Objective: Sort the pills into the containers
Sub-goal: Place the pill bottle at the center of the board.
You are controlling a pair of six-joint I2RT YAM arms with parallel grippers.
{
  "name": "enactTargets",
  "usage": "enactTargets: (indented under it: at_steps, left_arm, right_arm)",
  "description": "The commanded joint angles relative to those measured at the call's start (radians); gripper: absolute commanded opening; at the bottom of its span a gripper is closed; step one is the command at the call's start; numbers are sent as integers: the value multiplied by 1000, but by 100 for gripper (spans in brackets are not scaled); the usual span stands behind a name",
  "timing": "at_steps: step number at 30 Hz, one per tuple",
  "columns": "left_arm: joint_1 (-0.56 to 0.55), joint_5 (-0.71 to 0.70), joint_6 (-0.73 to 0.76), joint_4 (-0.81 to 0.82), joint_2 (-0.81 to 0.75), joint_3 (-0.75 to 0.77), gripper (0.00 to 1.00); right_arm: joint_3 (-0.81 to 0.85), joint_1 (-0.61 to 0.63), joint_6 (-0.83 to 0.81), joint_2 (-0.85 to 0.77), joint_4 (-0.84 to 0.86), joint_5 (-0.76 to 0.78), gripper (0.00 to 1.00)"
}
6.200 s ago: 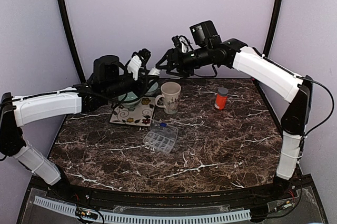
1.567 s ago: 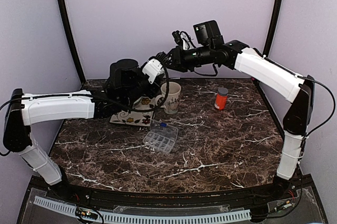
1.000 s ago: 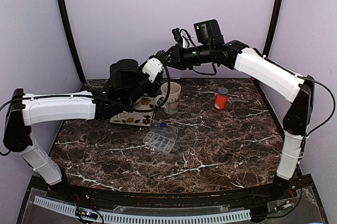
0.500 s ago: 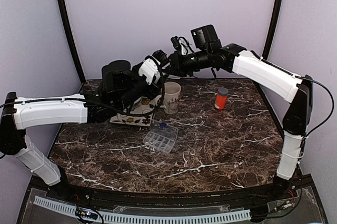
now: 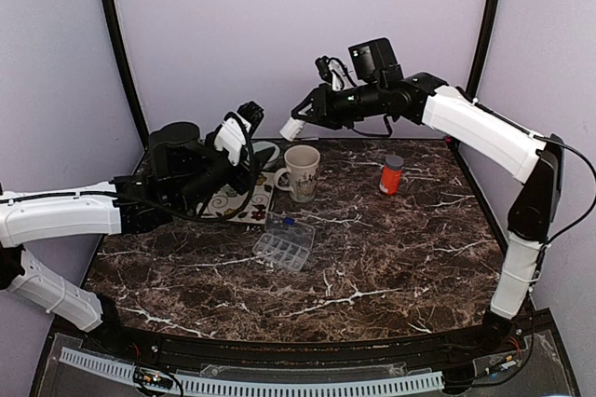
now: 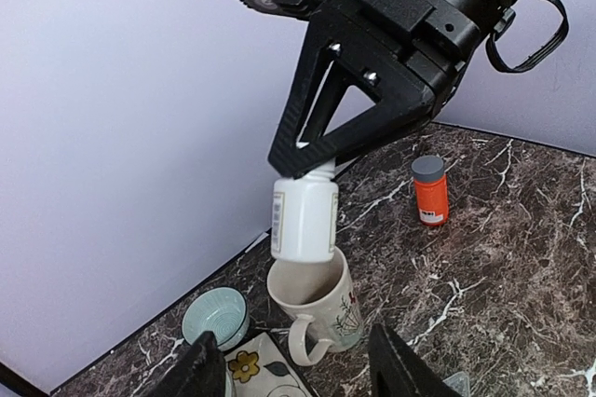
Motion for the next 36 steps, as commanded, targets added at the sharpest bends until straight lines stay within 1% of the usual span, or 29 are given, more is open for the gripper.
enactTargets:
  at_steps: [1, 6, 13, 19, 23, 30, 36]
  left_arm:
    - [-6, -9, -49, -34, -78, -34, 56]
    - [-6, -22, -68, -47, -123, -63, 55]
    - [-6, -40, -92, -53, -161, -87, 55]
    - [-6, -41, -133, -58, -194, -119, 55]
    - [-6, -24, -155, -60, -210, -141, 55]
    - [-6, -25, -196, -58, -234, -173, 55]
    - [-6, -6, -228, -71, -251, -189, 55]
  right_arm:
    - [-35, -14, -40, -75, 7, 68, 0]
    - [-82, -40, -86, -127, -24, 160, 0]
    - [-198, -112, -140, -229, -77, 345, 0]
    - [-311, -203, -161, -322, -112, 488, 0]
    - [-406, -270, -167, -369, -105, 574, 0]
    - [-566, -399, -162, -421, -58, 591, 0]
    - [-670, -452, -165, -391, 28, 608, 0]
